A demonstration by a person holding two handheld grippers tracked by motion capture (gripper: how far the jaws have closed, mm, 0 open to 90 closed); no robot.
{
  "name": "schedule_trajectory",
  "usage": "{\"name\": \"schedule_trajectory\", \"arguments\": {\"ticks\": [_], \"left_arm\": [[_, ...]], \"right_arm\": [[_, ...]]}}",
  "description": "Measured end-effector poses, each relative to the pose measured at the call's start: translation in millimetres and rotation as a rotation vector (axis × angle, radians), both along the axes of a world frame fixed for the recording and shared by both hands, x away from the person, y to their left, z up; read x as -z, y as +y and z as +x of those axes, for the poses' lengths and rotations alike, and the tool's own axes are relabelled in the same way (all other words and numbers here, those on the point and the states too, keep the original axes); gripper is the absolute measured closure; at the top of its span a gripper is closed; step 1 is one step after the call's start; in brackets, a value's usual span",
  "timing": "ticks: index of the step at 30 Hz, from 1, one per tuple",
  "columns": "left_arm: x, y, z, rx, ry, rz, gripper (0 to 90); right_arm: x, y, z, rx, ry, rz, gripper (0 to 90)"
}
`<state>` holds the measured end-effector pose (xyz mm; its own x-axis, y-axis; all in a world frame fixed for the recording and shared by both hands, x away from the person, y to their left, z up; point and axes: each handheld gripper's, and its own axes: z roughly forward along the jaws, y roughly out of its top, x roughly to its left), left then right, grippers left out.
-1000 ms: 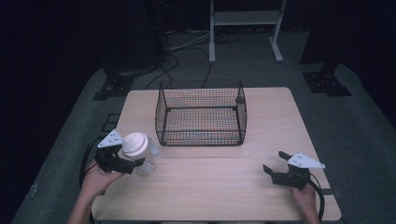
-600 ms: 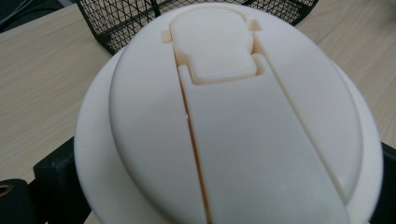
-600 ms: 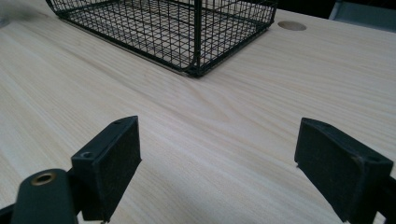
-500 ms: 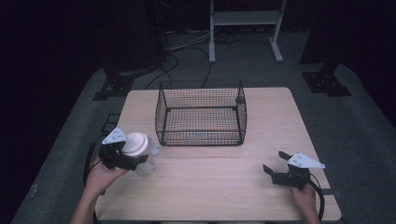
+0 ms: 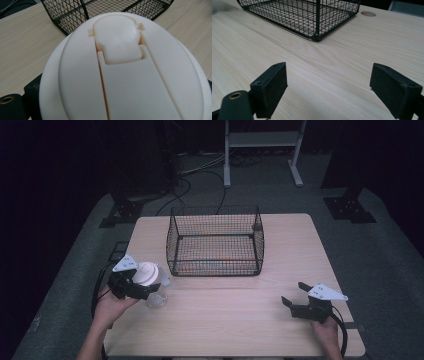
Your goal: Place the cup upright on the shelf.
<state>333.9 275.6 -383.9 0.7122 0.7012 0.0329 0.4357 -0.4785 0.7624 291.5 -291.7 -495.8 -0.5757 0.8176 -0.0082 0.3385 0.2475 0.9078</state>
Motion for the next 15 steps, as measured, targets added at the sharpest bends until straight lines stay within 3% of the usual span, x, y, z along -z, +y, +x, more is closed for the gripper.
{"name": "schedule_trajectory", "arguments": {"ticks": [9, 15], "left_arm": [[-1.7, -0.2, -0.8, 0.005, 0.004, 0.007, 4.9], [-10.8, -6.2, -5.0, 0.029, -0.006, 0.026, 4.9]], "right_arm": [[0.0, -0.1, 0.1, 0.001, 0.0, 0.001, 13.5], [0.0, -0.1, 0.1, 0.002, 0.0, 0.001, 13.5]]}}
